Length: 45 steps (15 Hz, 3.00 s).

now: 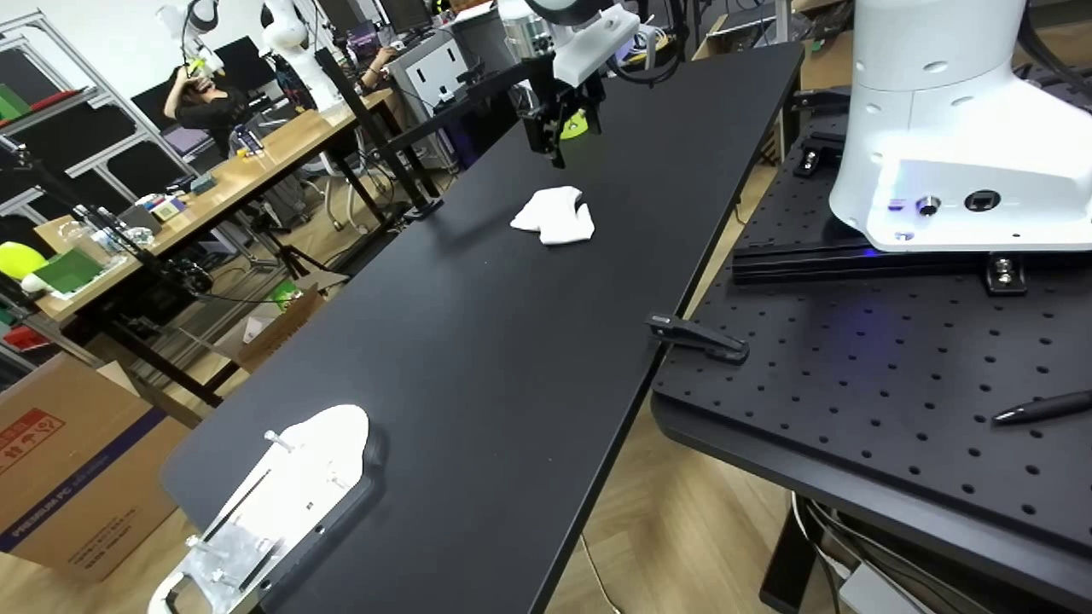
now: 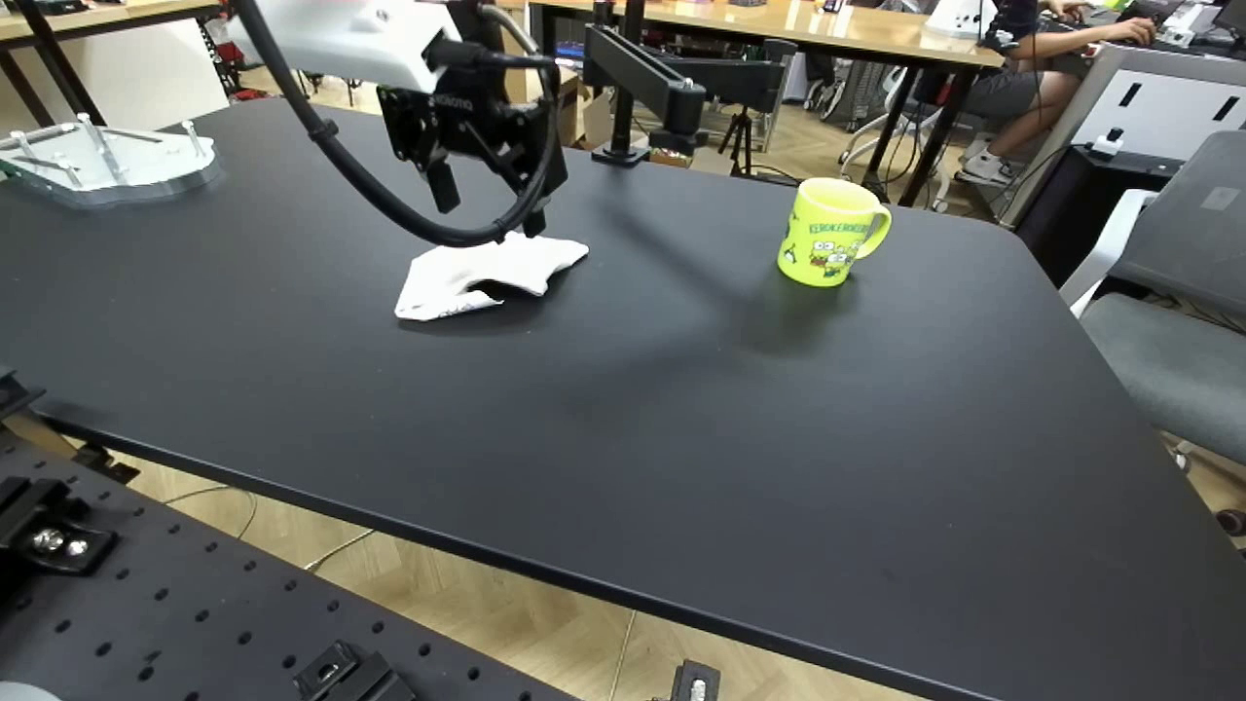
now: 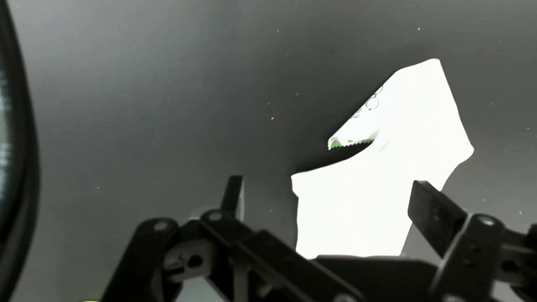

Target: Put the white towel on the black rod

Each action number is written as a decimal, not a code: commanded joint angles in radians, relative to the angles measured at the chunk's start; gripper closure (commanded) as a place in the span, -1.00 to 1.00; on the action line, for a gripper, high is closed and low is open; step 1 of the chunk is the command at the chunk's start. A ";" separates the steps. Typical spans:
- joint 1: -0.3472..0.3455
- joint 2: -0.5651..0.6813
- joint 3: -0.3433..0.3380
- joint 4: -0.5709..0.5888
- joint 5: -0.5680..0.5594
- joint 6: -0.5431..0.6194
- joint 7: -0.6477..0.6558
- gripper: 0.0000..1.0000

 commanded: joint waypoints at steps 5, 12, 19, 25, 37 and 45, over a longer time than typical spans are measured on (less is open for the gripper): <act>0.012 0.170 0.002 0.108 -0.058 -0.017 -0.124 -1.00; 0.048 0.275 -0.066 0.204 -0.204 -0.028 -0.130 -1.00; 0.139 0.363 -0.166 0.292 -0.329 -0.012 -0.084 -1.00; 0.248 0.414 -0.241 0.355 -0.375 0.027 0.015 -0.50; 0.264 0.382 -0.221 0.332 -0.313 0.016 0.011 0.97; 0.265 0.185 -0.196 0.288 -0.284 -0.092 0.006 0.94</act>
